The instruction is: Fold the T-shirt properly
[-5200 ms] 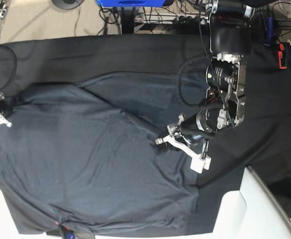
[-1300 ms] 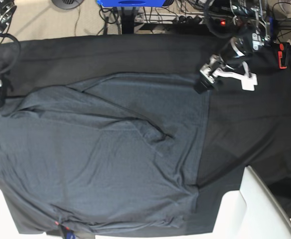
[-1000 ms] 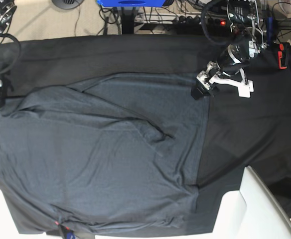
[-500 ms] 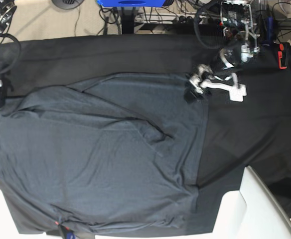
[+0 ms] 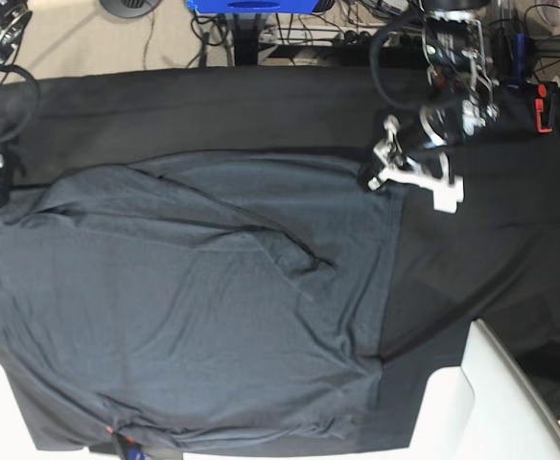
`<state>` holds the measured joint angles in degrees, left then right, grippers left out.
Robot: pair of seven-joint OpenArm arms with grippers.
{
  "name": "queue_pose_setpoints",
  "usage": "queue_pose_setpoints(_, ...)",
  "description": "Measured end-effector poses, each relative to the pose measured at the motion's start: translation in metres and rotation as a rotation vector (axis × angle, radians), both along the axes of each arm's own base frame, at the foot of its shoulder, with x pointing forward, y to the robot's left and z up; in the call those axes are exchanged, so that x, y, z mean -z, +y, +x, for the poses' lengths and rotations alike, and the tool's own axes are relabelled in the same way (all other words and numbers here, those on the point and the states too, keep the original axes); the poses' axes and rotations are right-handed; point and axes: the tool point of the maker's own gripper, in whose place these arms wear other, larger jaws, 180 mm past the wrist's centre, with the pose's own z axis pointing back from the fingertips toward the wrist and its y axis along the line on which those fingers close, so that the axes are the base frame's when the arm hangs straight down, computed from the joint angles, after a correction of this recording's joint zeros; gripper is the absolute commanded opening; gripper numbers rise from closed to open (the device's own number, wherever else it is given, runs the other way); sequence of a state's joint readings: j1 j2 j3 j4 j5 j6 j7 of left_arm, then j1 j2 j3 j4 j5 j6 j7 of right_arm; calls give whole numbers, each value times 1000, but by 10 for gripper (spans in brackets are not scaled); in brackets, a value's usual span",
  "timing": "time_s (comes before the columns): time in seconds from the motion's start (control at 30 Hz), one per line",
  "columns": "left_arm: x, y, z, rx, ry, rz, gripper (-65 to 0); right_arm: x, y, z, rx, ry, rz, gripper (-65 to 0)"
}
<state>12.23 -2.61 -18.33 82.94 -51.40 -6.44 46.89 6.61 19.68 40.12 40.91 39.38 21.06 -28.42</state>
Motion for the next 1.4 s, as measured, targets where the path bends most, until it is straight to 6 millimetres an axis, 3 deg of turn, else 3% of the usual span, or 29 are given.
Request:
queue_pose_setpoints(0.23, -13, -6, -2, 66, 3, 0, -650, -26, -17, -7, -33, -41, -104, -645)
queue_pose_setpoints(0.5, -11, 29, -17, -12, 69, -16, -650, -17, -5, -20, -90, 33, -56, -645)
queue_pose_setpoints(0.63, -10, 26, -23, 9, 96, -28, -650, -13, -4, -32, -106, 66, -52, -645)
queue_pose_setpoints(0.9, -27, 29, -27, 25, 51, 21, -650, -16, -1, -52, -70, 105, -88, -645)
queue_pose_setpoints(1.2, -17, 31, -57, 32, 110, 36, -650, -15, 5, -68, -108, 146, -86, -645)
queue_pose_setpoints(1.4, -28, 32, -74, 51, 106, 73, -650, -16, 12, -87, -144, 192, -95, -645)
